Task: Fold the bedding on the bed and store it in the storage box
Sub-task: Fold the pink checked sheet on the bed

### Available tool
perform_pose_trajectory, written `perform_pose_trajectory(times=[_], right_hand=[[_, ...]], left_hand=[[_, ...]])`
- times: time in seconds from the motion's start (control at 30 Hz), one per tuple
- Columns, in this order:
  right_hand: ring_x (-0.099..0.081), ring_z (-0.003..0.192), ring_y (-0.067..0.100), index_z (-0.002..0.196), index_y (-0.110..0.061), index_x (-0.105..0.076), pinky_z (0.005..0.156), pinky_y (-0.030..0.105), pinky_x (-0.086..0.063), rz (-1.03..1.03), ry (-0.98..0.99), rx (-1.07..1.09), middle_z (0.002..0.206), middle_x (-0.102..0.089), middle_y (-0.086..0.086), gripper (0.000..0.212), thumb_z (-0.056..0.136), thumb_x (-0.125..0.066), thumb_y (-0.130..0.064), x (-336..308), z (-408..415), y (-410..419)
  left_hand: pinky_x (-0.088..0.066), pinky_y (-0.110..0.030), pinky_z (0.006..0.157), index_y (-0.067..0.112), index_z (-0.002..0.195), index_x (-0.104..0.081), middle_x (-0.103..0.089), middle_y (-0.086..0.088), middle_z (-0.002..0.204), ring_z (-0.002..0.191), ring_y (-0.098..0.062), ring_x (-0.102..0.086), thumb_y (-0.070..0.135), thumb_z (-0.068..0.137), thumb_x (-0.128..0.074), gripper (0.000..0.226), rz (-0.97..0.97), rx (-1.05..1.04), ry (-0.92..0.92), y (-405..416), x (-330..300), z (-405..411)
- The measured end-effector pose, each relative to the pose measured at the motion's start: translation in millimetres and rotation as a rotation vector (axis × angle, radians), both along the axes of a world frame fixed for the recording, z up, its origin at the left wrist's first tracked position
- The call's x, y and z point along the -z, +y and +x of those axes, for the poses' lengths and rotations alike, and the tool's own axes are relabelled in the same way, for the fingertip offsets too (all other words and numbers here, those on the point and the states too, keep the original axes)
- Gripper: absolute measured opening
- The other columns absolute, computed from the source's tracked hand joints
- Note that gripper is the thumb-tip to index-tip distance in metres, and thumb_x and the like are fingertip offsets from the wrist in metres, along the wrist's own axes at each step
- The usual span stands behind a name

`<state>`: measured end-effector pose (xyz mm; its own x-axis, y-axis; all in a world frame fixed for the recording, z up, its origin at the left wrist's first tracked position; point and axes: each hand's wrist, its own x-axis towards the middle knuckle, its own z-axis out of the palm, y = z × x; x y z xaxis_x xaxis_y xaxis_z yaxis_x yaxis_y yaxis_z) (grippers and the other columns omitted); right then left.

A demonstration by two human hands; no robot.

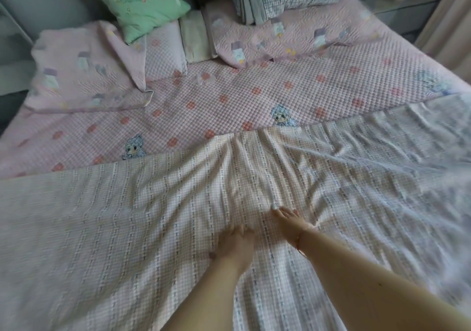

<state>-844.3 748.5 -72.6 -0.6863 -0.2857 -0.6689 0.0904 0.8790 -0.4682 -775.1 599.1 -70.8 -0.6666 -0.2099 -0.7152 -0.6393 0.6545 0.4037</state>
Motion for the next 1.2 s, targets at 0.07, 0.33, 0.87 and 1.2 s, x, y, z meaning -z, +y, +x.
perform_pose_trajectory(times=[0.07,0.33,0.87,1.2], right_hand=[[0.009,0.147,0.028,0.152,-0.026,0.004,0.118,0.05,-0.001,0.044,-0.016,-0.039,0.16,-0.002,0.006,0.056,0.099,-0.013,-0.014,6.1,33.3,12.5],[-0.033,0.138,0.02,0.152,-0.02,-0.015,0.11,0.033,-0.022,0.046,-0.082,0.067,0.152,-0.034,0.002,0.048,0.104,-0.01,-0.024,-77.0,135.0,14.3],[-0.057,0.105,0.032,0.126,-0.005,-0.056,0.096,0.04,-0.045,-0.593,-0.043,0.519,0.117,-0.06,0.014,0.06,0.097,-0.029,-0.05,-266.7,244.9,-62.9],[-0.06,0.081,0.021,0.112,-0.009,-0.059,0.076,0.035,-0.05,-0.913,0.192,0.542,0.095,-0.065,0.009,0.054,0.099,-0.029,-0.051,-410.8,341.9,-45.6]], left_hand=[[-0.013,-0.044,0.12,0.019,0.151,-0.029,-0.021,-0.007,0.16,0.148,-0.027,-0.014,0.048,0.099,-0.025,0.06,-0.026,-0.016,-0.046,2.6,-6.6,36.0],[-0.032,-0.031,0.112,0.008,0.15,-0.029,-0.032,-0.01,0.154,0.14,-0.024,-0.034,0.028,0.106,-0.03,0.048,0.058,-0.195,-0.063,0.7,-96.0,145.4],[-0.048,-0.038,0.097,0.026,0.117,-0.045,-0.066,-0.005,0.109,0.099,-0.018,-0.065,0.056,0.099,-0.03,0.038,0.171,-0.423,0.384,-39.0,-353.0,294.3],[-0.055,-0.04,0.084,0.021,0.101,-0.054,-0.07,-0.011,0.102,0.091,-0.023,-0.069,0.047,0.099,-0.042,0.028,0.325,-0.552,0.68,-40.5,-426.1,379.5]])
